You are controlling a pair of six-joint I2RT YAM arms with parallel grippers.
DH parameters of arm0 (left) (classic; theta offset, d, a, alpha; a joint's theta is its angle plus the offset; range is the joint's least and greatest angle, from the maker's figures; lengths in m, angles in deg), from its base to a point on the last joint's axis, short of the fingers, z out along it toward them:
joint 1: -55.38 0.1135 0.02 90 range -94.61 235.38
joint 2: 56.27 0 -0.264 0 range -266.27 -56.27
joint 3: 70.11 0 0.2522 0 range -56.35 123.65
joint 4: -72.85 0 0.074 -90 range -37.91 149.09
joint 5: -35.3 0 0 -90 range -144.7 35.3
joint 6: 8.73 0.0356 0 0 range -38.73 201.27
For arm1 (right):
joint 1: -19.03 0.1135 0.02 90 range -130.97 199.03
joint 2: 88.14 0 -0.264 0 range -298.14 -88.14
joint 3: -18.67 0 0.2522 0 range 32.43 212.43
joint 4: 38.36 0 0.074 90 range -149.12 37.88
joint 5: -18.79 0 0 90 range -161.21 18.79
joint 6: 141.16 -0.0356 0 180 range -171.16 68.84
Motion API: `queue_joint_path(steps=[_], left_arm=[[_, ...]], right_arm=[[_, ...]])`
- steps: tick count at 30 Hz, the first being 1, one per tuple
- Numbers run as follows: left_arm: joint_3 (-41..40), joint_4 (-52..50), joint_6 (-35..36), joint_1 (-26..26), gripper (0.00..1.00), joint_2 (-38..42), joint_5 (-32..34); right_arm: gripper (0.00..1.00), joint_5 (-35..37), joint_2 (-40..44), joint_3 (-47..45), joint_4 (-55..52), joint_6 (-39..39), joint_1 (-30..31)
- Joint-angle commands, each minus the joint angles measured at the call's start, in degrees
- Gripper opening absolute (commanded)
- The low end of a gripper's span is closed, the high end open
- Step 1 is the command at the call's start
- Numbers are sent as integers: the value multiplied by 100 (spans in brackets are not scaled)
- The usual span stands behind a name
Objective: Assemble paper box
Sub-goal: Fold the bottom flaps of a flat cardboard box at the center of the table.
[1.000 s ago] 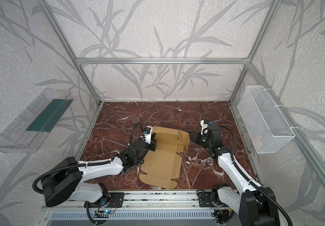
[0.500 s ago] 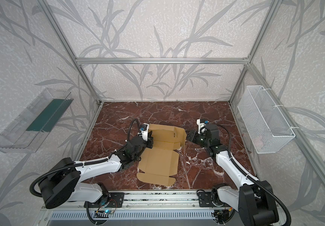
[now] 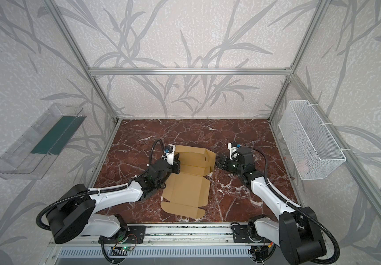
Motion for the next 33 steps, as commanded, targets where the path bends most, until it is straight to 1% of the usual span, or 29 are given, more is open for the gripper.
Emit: queue_joint_path(steps=[1,3,5,8,11,14,17,20,23,24,26,31,33], left_arm=[[47,343,-115,-26,0,-118,34],[12,439,-170,-29,0,-140,101],[-63,736,20,-36,0,-215,24],[-109,936,-86,-93,0,-333,84],[-189,1214,30,-232,0,-505,271],[-252,1457,117,-385,0,-696,497],[-503,2000,96,-463,0,-938,748],[-701,2440,34,-545,0,-1111,858],[-761,2650,66,-621,0,-1316,919],[-793,2747,90,-648,0,-1390,956],[-877,2980,72,-677,0,-1503,988],[-978,3287,132,-732,0,-1715,1069],[-1058,3493,155,-733,0,-1835,1157]], right_arm=[[52,-52,121,-187,224,44,139],[52,-1,167,-299,274,39,216],[52,71,245,-427,341,35,234],[52,77,340,-621,470,-7,243],[51,51,408,-704,466,4,323],[52,217,568,-731,287,150,460],[52,354,759,-766,91,215,505],[52,434,892,-800,-55,324,614],[52,554,889,-828,-107,330,837],[52,624,871,-834,-124,480,933],[52,802,823,-867,-106,540,1111],[52,930,654,-907,37,484,1298],[51,1127,720,-889,-86,513,1403]])
